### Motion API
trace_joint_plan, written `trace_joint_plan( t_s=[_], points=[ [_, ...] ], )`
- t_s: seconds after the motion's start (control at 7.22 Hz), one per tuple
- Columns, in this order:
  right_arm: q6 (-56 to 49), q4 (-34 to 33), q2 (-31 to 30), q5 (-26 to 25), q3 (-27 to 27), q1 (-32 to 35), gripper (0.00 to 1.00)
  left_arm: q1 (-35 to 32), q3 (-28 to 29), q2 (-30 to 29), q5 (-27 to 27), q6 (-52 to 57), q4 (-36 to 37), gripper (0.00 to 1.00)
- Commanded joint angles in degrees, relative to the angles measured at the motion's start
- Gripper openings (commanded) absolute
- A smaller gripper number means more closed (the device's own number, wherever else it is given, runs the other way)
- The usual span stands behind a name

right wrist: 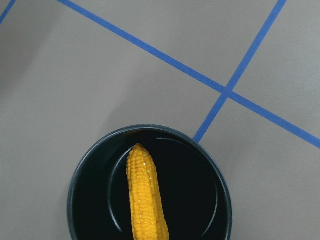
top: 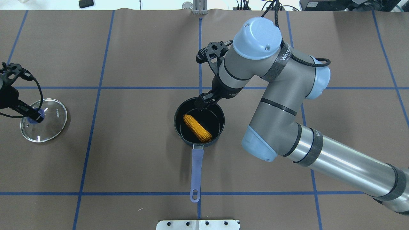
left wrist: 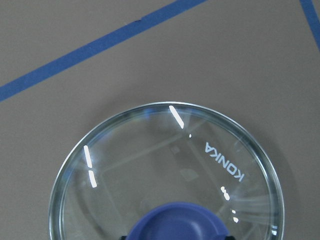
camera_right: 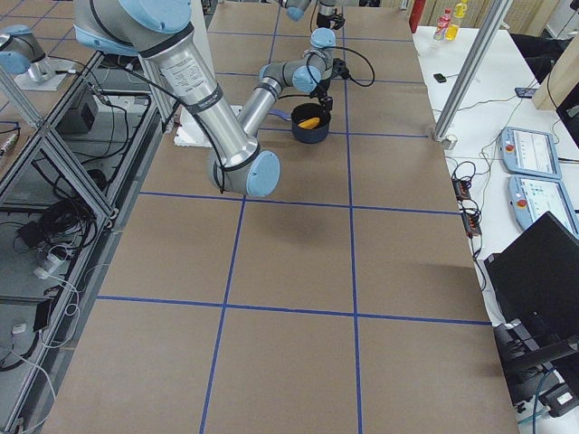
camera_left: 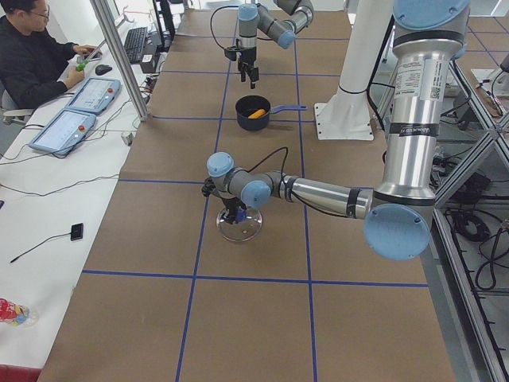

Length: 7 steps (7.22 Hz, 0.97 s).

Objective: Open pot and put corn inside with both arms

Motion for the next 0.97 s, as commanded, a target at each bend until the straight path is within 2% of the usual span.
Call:
trace_joint_plan(
  t_s=[0.0, 0.28, 0.42, 0.69, 0.83],
  points=[
    [-0.15, 0.0, -0.1, -0.01, -0.04, 0.23, 1.0, 0.02, -0.66, -0.13, -0.09, -0.48, -0.34, 0.98],
    [-0.33, 0.26, -0.28, -0.01, -0.04, 1.19, 1.0, -1.02, -0.66, -1.97, -0.09, -0.48, 0.01, 0.99],
    [-1.63, 2.0, -2.72, -0.01, -0.04, 3.03, 1.0, -4.6, -0.66, -3.2, -0.52, -0.57, 0.71, 1.0],
    [-2.08, 13.49, -9.74, 0.34, -0.04, 7.25, 1.0, -13.39, -0.66, -4.61, -2.9, 0.12, 4.57, 1.0],
    [-1.48, 13.88, -10.82, -0.36, -0.04, 8.05, 1.0, -16.03, -0.58, -4.62, -2.9, 0.22, 4.67, 1.0]
  ],
)
